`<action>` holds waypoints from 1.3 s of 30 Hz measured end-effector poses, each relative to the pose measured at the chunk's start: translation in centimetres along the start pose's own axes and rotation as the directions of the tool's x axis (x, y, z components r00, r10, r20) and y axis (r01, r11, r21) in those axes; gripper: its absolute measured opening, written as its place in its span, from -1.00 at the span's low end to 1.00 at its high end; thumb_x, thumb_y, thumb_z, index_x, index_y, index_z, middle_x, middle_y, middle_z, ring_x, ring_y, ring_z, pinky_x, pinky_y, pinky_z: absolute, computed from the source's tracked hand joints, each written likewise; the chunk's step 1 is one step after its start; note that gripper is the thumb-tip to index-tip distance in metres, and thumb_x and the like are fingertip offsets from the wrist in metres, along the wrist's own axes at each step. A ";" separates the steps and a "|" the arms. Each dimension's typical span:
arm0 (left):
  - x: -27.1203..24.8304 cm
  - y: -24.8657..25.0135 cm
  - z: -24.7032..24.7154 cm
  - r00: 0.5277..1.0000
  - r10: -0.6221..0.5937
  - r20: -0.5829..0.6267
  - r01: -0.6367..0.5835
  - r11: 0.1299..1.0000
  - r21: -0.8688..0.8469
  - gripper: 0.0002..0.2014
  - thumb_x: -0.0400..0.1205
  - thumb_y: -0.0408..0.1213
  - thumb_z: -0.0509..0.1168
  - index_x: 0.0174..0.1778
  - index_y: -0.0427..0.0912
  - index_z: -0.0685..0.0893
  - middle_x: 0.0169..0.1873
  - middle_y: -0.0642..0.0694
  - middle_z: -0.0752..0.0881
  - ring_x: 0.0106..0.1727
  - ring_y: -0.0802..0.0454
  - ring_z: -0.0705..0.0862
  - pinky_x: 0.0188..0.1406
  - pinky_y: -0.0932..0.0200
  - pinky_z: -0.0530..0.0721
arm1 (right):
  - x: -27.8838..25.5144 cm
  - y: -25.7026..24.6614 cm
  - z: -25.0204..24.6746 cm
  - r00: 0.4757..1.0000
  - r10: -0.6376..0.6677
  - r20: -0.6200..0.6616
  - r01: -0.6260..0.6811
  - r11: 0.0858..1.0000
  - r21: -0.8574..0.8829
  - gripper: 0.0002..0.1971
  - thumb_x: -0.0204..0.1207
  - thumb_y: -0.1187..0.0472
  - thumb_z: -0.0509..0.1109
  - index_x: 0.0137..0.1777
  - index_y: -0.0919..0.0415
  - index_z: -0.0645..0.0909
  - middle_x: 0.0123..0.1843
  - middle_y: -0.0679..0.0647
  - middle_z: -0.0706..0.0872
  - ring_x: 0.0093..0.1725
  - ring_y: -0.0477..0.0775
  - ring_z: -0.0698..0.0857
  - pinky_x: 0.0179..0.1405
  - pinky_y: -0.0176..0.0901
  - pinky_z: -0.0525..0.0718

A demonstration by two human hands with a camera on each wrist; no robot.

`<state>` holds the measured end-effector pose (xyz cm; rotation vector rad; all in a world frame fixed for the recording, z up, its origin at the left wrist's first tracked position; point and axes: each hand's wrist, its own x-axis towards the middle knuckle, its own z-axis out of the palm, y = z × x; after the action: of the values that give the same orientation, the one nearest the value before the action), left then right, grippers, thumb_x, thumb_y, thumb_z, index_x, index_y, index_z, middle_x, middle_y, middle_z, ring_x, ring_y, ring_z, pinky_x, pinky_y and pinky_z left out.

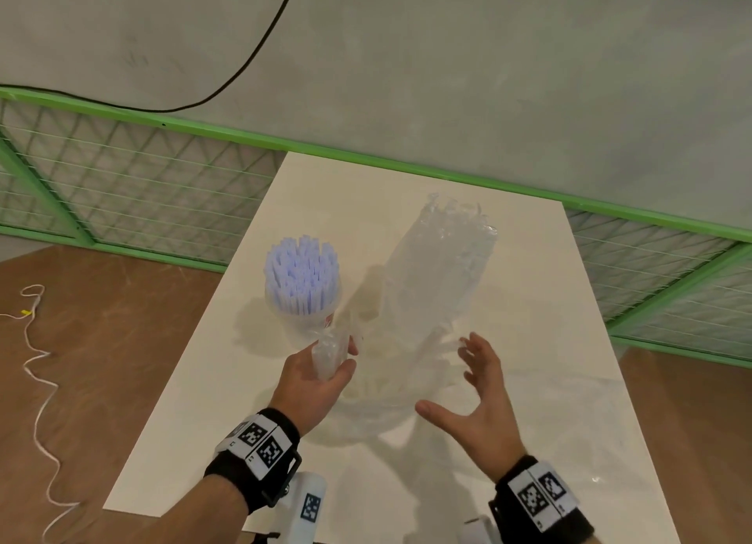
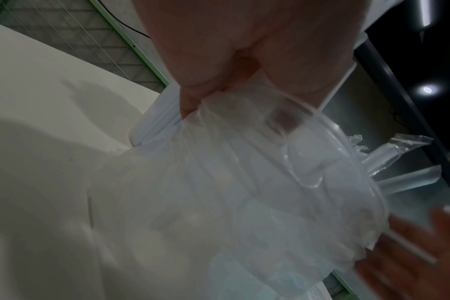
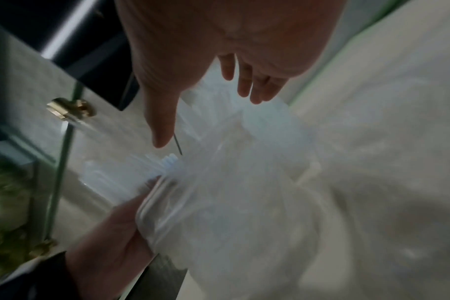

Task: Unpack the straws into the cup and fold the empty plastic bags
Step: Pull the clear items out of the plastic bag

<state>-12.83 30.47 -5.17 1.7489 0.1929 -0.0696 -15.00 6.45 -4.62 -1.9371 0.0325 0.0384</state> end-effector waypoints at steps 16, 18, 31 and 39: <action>-0.3 0.6 0.2 1.000 0.013 0.024 -0.014 0.999 0.029 -0.78 0.54 -0.40 0.43 -0.07 0.06 0.79 -0.13 0.20 0.83 -0.15 0.06 0.75 -0.12 0.32 0.66 | 1.9 -3.3 3.6 0.998 -0.035 0.048 0.057 0.801 -0.596 0.06 0.01 -0.63 0.37 0.56 -0.28 0.24 0.47 -0.44 0.27 0.53 -0.26 0.16 0.38 0.00 0.14; -0.4 0.9 0.2 0.997 0.028 0.066 -0.029 1.000 0.005 -0.75 0.56 -0.42 0.42 -0.01 0.05 0.80 -0.08 0.21 0.84 -0.04 0.22 0.78 -0.06 0.46 0.65 | 2.3 -3.8 3.7 0.995 -0.069 0.068 0.096 0.742 -0.664 -0.02 0.03 -0.64 0.32 0.51 -0.33 0.31 0.51 -0.45 0.26 0.54 -0.21 0.18 0.30 0.02 0.15; -0.3 1.0 0.5 0.997 0.043 0.060 -0.042 0.999 -0.019 -0.86 0.54 -0.39 0.48 -0.08 -0.06 0.81 -0.17 0.07 0.85 -0.13 0.14 0.79 -0.13 0.37 0.68 | 3.7 -5.2 5.4 0.929 -0.293 0.225 0.364 0.825 -0.432 -0.37 0.22 -0.21 0.55 0.33 -0.22 0.53 0.29 -0.48 0.55 0.34 -0.29 0.47 0.19 -0.05 0.30; -0.3 0.5 0.4 0.998 0.034 0.049 -0.033 0.999 -0.001 -0.91 0.56 -0.31 0.47 -0.15 0.00 0.81 -0.19 0.01 0.83 -0.14 0.08 0.77 -0.08 0.21 0.69 | 3.6 -4.9 6.3 0.978 -0.209 0.030 0.211 0.972 -0.103 -0.69 0.36 0.17 0.57 0.06 -0.07 0.59 -0.08 -0.18 0.75 0.01 -0.09 0.73 -0.02 -0.32 0.62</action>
<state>-13.00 29.97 -4.73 1.7478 0.1277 -0.0880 -11.31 14.09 -2.47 -2.0356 -0.1906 -0.0837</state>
